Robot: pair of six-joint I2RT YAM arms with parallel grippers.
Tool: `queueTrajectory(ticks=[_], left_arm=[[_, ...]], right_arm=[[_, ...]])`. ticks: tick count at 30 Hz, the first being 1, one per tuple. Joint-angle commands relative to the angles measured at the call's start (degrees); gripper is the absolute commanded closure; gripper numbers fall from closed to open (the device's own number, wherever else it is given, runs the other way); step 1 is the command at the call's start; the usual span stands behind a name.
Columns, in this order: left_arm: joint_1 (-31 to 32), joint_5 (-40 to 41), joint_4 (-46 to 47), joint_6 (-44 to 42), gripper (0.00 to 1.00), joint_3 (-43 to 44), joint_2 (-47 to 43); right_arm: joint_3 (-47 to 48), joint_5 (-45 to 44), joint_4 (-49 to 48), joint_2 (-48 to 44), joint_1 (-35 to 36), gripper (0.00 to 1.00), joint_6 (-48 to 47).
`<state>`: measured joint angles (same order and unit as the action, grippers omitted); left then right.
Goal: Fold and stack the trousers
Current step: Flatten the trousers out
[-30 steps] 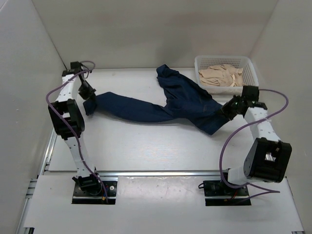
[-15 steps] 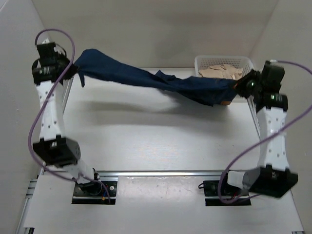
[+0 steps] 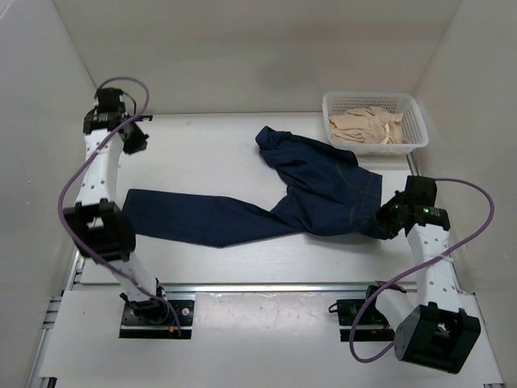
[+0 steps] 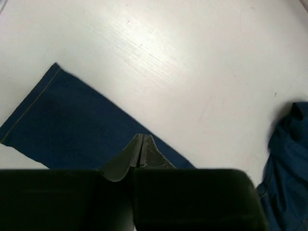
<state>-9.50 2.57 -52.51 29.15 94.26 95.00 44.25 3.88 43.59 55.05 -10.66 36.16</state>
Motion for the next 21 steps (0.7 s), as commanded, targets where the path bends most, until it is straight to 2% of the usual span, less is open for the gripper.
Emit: queueTrajectory(ticks=[1,3,4,5,6,8,9,16,21], left_arm=[[1.9,3.3,-7.3,-3.0,0.88,13.1,9.8],[4.1,7.5,-12.7,-3.0,0.79,21.8,19.0],[4.1,8.4,-16.5,-3.0,0.76,23.3,21.1],[4.8,9.1,-17.1,-3.0,0.67,23.3,22.1],[4.8,9.1,-16.4,-2.3,0.53,19.9,22.1],[4.8,8.0,-12.0,-2.3,0.46,14.1,20.0],[4.8,7.2,-10.5,-2.3,0.37,9.3,19.4],[4.8,7.2,-8.0,-2.3,0.37,3.1,24.4],[4.8,7.7,-7.4,-1.7,0.37,2.4,27.2]], right_arm=[[5.1,-0.5,-3.3,1.2,-0.2,1.00,-1.7],[6.1,1.1,-3.9,3.0,-0.2,1.00,-2.2],[7.1,1.7,-3.9,3.5,-0.2,1.00,-2.2],[7.1,2.3,-3.9,4.1,-0.2,1.00,-2.2],[7.7,2.8,-4.5,4.1,-0.2,1.00,-2.2],[7.7,3.3,-4.5,4.7,-0.2,1.00,-2.2],[7.7,3.3,-4.5,4.7,-0.2,1.00,-2.2],[7.7,4.6,-5.6,5.9,-0.2,1.00,-3.3],[7.7,5.2,-5.6,5.9,-0.2,1.00,-3.3]])
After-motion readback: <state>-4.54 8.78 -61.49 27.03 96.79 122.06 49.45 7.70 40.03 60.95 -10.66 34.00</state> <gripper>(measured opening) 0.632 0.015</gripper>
